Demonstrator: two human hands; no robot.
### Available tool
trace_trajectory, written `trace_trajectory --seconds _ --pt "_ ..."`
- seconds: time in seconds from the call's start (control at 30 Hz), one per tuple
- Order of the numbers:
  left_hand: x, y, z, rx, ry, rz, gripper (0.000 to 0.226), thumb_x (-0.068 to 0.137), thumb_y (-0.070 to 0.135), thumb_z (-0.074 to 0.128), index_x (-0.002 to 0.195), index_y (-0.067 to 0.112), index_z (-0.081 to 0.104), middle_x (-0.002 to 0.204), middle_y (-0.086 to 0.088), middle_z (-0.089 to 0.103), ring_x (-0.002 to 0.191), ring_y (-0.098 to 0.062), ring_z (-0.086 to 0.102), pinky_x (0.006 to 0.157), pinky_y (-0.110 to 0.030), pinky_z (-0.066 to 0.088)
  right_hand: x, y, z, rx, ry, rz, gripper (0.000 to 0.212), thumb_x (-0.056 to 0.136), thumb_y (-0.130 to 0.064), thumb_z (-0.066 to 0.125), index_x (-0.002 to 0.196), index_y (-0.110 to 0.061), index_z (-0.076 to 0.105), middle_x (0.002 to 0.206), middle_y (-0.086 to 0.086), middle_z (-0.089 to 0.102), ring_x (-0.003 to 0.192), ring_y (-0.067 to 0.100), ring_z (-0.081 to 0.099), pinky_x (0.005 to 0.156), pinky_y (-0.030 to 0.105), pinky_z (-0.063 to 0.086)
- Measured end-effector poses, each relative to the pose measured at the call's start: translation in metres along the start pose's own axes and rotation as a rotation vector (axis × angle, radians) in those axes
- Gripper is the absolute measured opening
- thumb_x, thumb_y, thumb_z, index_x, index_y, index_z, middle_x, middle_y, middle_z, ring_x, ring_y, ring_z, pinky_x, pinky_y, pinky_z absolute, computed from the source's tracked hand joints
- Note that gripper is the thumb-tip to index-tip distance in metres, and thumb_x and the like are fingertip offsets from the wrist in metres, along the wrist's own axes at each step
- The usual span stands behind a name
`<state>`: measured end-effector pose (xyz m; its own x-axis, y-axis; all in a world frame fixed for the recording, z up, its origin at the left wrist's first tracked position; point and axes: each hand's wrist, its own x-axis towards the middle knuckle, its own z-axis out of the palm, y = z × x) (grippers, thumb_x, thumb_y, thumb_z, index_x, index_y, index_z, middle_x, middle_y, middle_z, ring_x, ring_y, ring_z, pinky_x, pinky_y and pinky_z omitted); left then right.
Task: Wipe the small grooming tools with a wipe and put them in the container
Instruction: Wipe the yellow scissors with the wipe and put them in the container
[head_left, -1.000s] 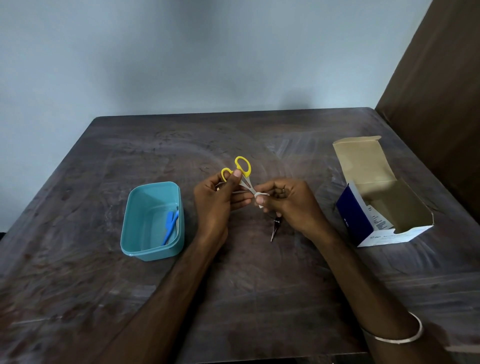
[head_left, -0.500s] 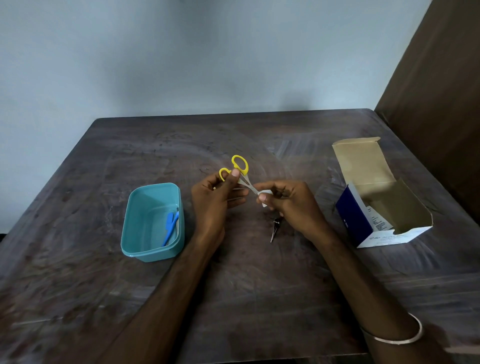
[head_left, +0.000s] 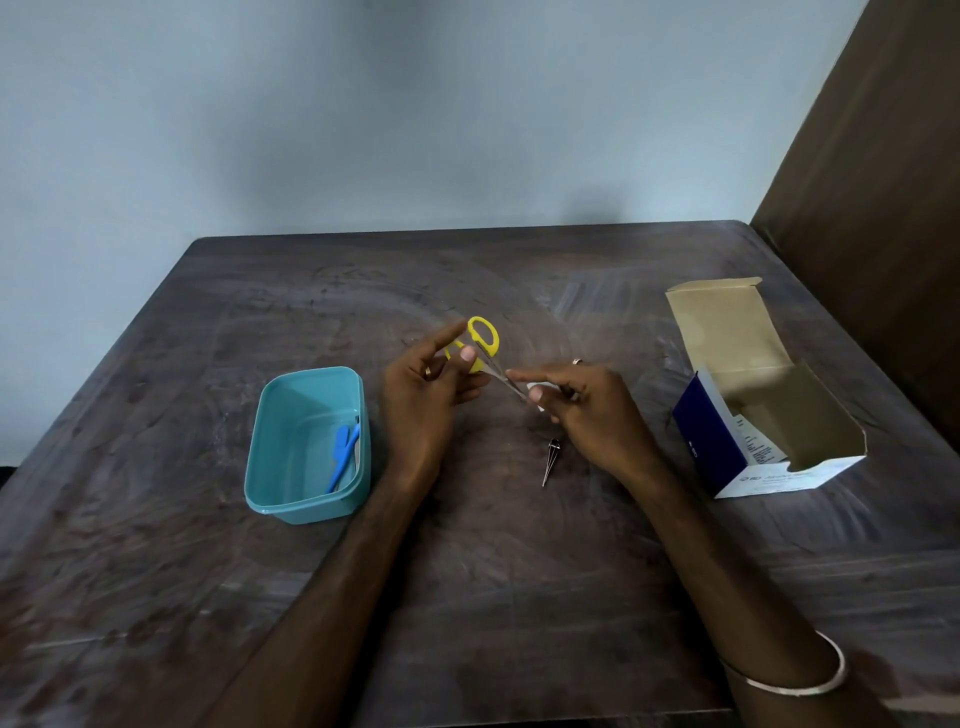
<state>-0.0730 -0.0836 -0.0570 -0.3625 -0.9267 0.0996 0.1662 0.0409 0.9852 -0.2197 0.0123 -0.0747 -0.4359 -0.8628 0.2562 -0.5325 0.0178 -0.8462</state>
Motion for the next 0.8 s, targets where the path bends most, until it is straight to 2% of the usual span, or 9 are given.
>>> trace_trajectory --seconds 0.1,0.2,0.27,0.33,0.4,0.6,0.67,0.8 --pt "0.0007 -0.0022 0.0006 -0.02 0.014 -0.026 0.03 0.092 0.006 0.065 0.121 0.01 0.068 0.09 -0.013 0.074 0.08 -0.021 0.074 0.067 -0.028 0.06 -0.0011 -0.0007 0.0022 -0.025 -0.02 -0.009 0.036 0.091 -0.005 0.064 0.112 -0.032 0.075 0.09 -0.01 0.071 0.074 -0.005 0.062 0.069 0.012 0.042" --pt "-0.0018 -0.0007 0.0028 -0.038 0.012 -0.037 0.023 0.092 0.006 0.064 0.115 0.006 0.07 0.085 -0.011 0.074 0.075 -0.018 0.074 0.066 -0.027 0.059 -0.0007 -0.0012 0.0048 -0.001 0.012 -0.01 0.038 0.09 -0.005 0.063 0.113 -0.033 0.074 0.098 -0.01 0.072 0.081 -0.004 0.063 0.073 0.016 0.044" --pt "-0.0037 0.0011 0.0034 -0.052 -0.003 -0.036 0.02 0.093 0.005 0.064 0.111 0.006 0.071 0.083 -0.009 0.074 0.073 -0.019 0.073 0.069 -0.029 0.061 -0.0011 -0.0029 0.0042 0.026 0.024 -0.009 0.042 0.09 -0.006 0.062 0.122 -0.034 0.069 0.108 -0.011 0.072 0.092 -0.002 0.064 0.077 0.02 0.049" --pt "-0.0053 0.0025 0.0035 -0.06 -0.021 -0.038 0.02 0.093 0.005 0.063 0.112 0.004 0.07 0.086 -0.014 0.074 0.075 -0.022 0.073 0.071 -0.03 0.061 -0.0014 -0.0054 0.0026 0.014 0.009 -0.026 0.051 0.092 -0.006 0.061 0.135 -0.033 0.06 0.122 -0.015 0.066 0.103 -0.009 0.06 0.085 0.011 0.048" --pt "-0.0068 0.0036 0.0041 -0.058 -0.03 -0.04 0.022 0.093 0.004 0.062 0.114 0.001 0.069 0.091 -0.021 0.073 0.077 -0.025 0.072 0.07 -0.029 0.061 -0.0011 -0.0063 0.0023 -0.003 0.003 -0.044 0.055 0.091 -0.005 0.062 0.139 -0.031 0.056 0.127 -0.018 0.061 0.106 -0.015 0.056 0.088 0.005 0.042" --pt "-0.0071 0.0037 0.0042 -0.042 -0.03 -0.034 0.023 0.093 0.003 0.062 0.115 0.002 0.069 0.089 -0.018 0.073 0.075 -0.022 0.072 0.068 -0.027 0.06 -0.0009 -0.0044 0.0032 0.008 -0.005 -0.057 0.056 0.09 -0.002 0.064 0.139 -0.029 0.056 0.128 -0.017 0.059 0.11 -0.02 0.053 0.089 0.004 0.04" --pt "-0.0074 0.0032 0.0044 -0.038 -0.032 -0.03 0.024 0.093 0.003 0.062 0.116 0.001 0.069 0.089 -0.017 0.073 0.073 -0.019 0.072 0.069 -0.027 0.06 -0.001 -0.0045 0.0035 0.001 -0.005 -0.069 0.057 0.089 -0.001 0.065 0.139 -0.028 0.056 0.128 -0.011 0.063 0.107 -0.018 0.055 0.087 0.005 0.04" --pt "-0.0077 0.0018 0.0039 -0.021 -0.018 -0.021 0.024 0.093 0.002 0.063 0.116 0.0 0.069 0.093 -0.019 0.074 0.076 -0.021 0.073 0.071 -0.03 0.061 -0.0015 -0.0031 0.0053 -0.004 -0.02 -0.085 0.056 0.089 0.0 0.065 0.139 -0.024 0.055 0.114 -0.01 0.067 0.096 -0.017 0.057 0.083 0.005 0.039"
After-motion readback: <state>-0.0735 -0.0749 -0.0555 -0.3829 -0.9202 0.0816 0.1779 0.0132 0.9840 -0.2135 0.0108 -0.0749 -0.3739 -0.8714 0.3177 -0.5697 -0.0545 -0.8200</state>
